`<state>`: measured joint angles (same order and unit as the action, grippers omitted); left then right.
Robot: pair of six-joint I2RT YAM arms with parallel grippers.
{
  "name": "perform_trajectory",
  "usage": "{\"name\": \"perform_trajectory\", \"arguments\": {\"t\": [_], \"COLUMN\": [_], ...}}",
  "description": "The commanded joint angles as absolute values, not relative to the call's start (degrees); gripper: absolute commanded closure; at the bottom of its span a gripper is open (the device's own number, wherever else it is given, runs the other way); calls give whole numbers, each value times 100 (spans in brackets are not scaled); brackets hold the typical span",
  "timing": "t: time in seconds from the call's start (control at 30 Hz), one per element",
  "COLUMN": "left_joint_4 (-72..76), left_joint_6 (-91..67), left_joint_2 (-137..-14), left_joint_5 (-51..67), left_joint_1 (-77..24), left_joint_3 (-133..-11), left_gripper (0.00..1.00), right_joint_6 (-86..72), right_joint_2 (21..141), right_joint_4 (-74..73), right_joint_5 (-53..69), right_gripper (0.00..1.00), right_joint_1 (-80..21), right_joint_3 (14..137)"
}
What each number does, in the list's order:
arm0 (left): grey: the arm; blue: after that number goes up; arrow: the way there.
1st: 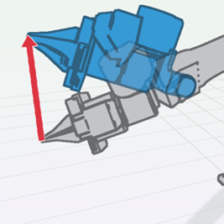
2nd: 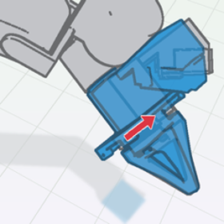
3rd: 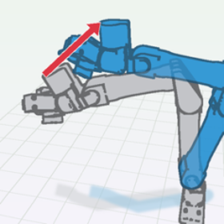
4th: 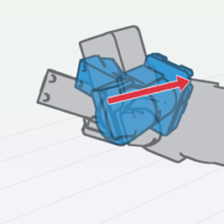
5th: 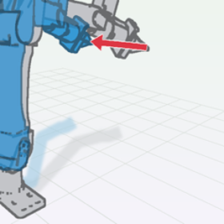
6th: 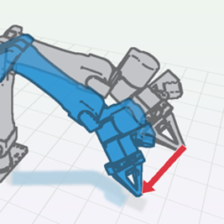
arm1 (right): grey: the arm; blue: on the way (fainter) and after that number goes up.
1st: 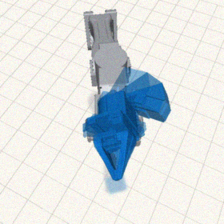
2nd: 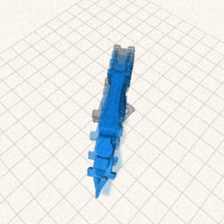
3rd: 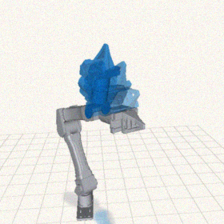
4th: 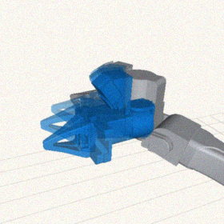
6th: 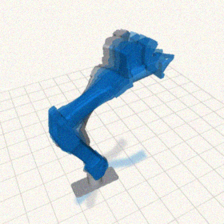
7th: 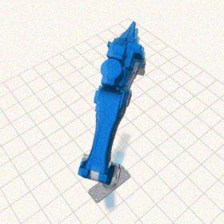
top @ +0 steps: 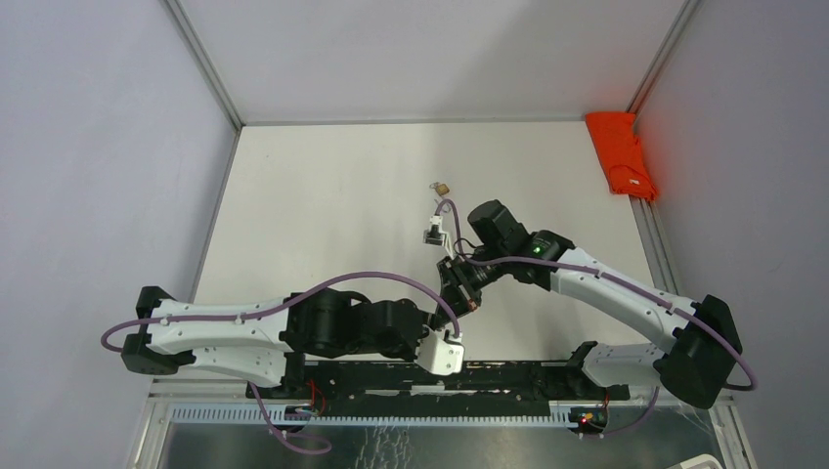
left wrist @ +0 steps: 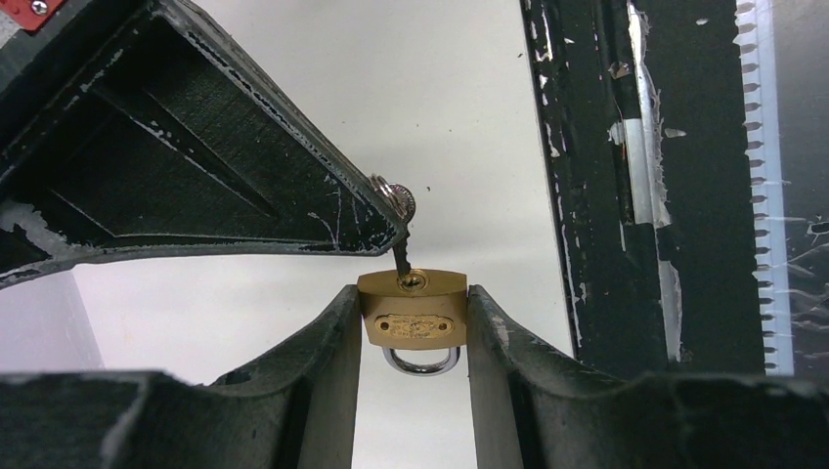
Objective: Unlock with the key
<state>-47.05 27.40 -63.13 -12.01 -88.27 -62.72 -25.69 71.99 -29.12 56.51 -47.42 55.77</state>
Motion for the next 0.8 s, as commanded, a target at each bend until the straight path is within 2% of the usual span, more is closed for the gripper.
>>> {"name": "perform_trajectory", "arguments": {"t": [0.0, 0.77], "left_joint_4": [-4179, -4073], "left_joint_6": [2796, 2748], "left_joint_2": [-6408, -6341], "left_joint_5": [-1052, -1467], "left_joint_1": [-8903, -8912], "left_joint_3": [-6397, -6339], "left_gripper": [98, 98], "right_joint_6": [-2814, -2755], "right_joint_2": [7129, 6899], "right_joint_4": [-1952, -2484], "right_joint_5": [5849, 5243], "right_gripper": [100, 100], "right_joint_1": [-4859, -4970], "right_joint_3": [5771, 5772]}}
